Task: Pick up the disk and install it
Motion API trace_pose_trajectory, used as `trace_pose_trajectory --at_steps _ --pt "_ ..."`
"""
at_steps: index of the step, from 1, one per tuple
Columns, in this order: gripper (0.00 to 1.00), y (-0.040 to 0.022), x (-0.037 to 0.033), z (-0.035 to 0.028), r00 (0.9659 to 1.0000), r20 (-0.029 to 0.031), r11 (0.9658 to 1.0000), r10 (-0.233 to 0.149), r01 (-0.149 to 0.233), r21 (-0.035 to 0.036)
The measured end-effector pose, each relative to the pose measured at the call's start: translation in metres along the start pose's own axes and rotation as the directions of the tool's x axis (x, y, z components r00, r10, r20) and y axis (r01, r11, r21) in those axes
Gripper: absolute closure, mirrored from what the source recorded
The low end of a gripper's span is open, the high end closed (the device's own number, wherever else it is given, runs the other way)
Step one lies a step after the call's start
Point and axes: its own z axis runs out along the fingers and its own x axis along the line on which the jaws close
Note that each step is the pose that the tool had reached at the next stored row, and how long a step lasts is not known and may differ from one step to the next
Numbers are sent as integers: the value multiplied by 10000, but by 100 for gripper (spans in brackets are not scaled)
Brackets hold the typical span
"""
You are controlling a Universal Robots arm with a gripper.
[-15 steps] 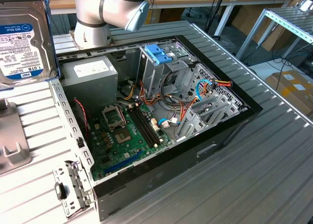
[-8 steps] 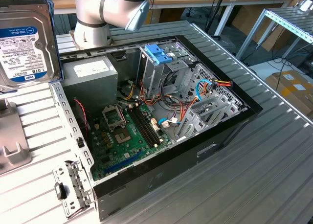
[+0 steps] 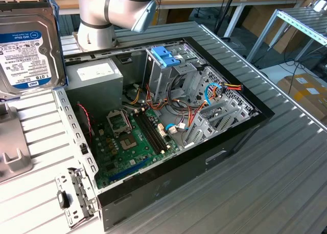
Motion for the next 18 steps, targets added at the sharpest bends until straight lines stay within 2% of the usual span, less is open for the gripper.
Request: trace_pose_trajectory --at_steps 18 --pt "63 -30 95 7 10000 1 10000 -1 1 1"
